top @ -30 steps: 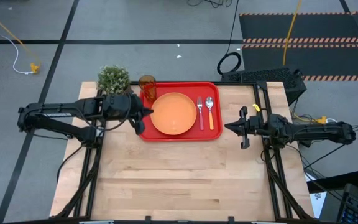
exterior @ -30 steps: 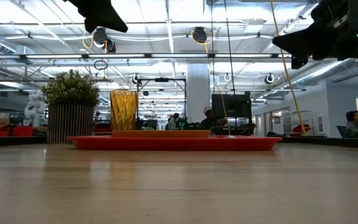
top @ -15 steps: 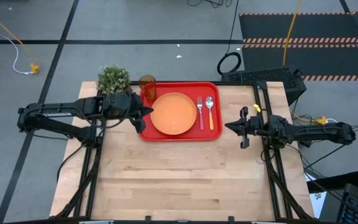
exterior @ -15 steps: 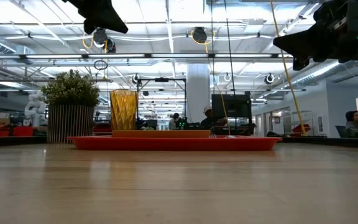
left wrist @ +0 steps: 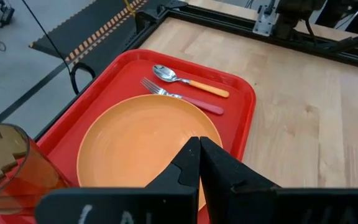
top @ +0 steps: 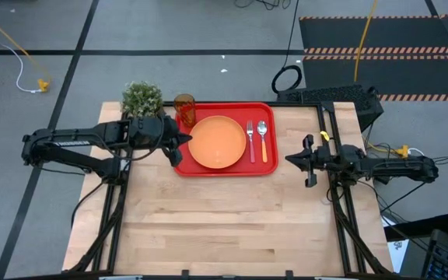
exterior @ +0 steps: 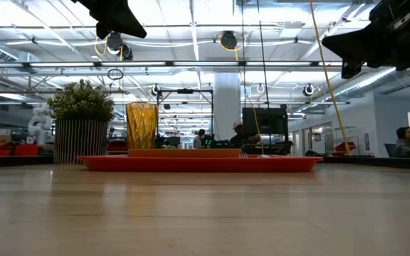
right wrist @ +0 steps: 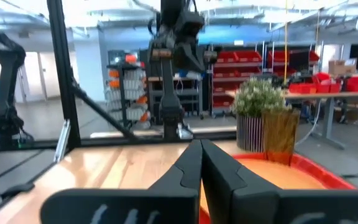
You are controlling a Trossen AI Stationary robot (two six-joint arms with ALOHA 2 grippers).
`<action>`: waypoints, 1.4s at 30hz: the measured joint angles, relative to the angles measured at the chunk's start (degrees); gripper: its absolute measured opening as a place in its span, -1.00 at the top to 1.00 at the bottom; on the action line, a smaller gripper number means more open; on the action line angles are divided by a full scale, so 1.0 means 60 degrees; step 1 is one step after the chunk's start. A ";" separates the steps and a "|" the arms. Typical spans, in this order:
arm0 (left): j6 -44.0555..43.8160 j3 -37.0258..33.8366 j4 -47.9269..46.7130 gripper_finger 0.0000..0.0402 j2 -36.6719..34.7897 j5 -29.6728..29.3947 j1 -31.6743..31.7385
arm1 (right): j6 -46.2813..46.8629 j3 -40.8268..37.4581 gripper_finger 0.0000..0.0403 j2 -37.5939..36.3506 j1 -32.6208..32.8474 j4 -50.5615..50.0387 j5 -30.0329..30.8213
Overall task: Pick and place plate/cup/fork/spoon on tray
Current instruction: Return to Home Position
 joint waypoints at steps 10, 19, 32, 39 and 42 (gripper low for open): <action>0.0053 0.0000 0.0000 0.96 0.0000 -0.0004 0.0000 | 0.0178 -0.0091 1.00 -0.1036 0.0000 -0.1301 0.0002; 0.0037 0.0008 0.0000 0.96 0.0000 -0.0026 0.0000 | 0.0250 -0.0106 1.00 -0.1663 0.0000 -0.2084 -0.0001; -0.0080 0.0008 0.0000 0.99 0.0000 -0.0040 0.0000 | 0.0590 0.0047 1.00 -0.2144 0.0787 -0.3798 -0.0009; -0.0083 0.0008 -0.0002 0.98 0.0000 -0.0102 0.0000 | 0.0405 0.0061 1.00 -0.2144 0.0933 -0.3885 -0.0009; -0.0083 0.0008 -0.0002 0.98 0.0000 -0.0102 0.0000 | 0.0320 0.0063 1.00 -0.2145 0.0930 -0.3900 -0.0006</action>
